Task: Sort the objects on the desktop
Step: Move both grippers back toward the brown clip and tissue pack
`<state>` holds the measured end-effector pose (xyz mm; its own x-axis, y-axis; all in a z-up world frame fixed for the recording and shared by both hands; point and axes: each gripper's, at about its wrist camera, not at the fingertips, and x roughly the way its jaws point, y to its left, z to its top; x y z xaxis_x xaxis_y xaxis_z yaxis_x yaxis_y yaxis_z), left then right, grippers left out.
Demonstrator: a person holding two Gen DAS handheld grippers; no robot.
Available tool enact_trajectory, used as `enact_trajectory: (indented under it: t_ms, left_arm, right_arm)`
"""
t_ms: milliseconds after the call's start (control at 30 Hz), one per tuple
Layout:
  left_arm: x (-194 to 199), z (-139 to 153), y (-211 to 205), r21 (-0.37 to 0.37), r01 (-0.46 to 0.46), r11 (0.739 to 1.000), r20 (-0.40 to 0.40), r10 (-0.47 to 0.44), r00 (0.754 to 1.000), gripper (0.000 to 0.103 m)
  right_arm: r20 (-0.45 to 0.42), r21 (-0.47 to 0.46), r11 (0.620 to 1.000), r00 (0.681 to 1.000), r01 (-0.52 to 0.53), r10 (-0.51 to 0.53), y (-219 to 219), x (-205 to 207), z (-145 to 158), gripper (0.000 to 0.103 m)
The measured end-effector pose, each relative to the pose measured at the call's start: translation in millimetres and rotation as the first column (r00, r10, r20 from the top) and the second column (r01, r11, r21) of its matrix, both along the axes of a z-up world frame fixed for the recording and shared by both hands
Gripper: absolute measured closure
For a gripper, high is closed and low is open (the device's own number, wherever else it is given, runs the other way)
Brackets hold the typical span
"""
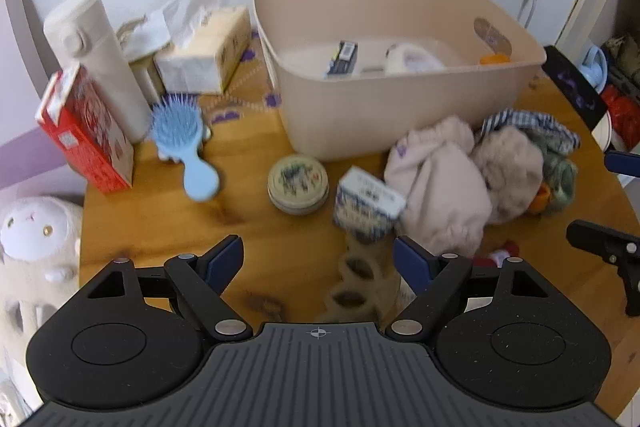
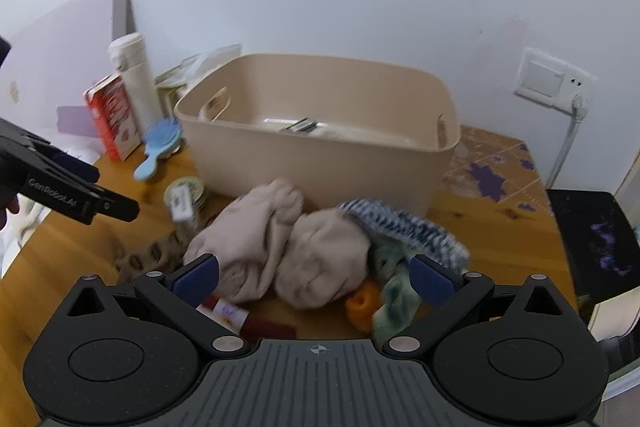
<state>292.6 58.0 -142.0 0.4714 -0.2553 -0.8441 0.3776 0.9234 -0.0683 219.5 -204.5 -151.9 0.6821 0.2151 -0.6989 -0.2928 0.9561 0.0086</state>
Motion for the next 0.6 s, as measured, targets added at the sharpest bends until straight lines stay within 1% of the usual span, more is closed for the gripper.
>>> enact_trajectory:
  t_ms: [100,200,367,467,600]
  left_arm:
    - [-5,-11,1,0.013,0.0,1.0,-0.016,0.0,1.0,0.02]
    - [-10,-21,2,0.016,0.007,1.0,-0.034,-0.007,0.999,0.02]
    - [-16,-30,4,0.019,0.026,0.999,-0.046,-0.025,0.999,0.02]
    - [-19,-33,4,0.023,0.048,0.999,-0.044,-0.046,0.998,0.02]
    - [-21,-40,3,0.032,0.061,0.998,-0.044,-0.059,0.997,0.02]
  right_arm:
    - [-0.012,-0.002,0.999,0.999,-0.033,0.033,7,-7,-9,0.0]
    - [-0.045,-0.005,0.999,0.998,-0.05,0.049,15,-16,-19,0.0]
    - [-0.106,0.023,0.997,0.992,-0.072,0.074,29,-30,-37,0.0]
    - [-0.129,0.014,0.995,0.986,-0.101,0.102,39,-37,-48,0.0]
    - [-0.16,0.021,0.994,0.981,-0.104,0.106,48,-38,-58,0.0]
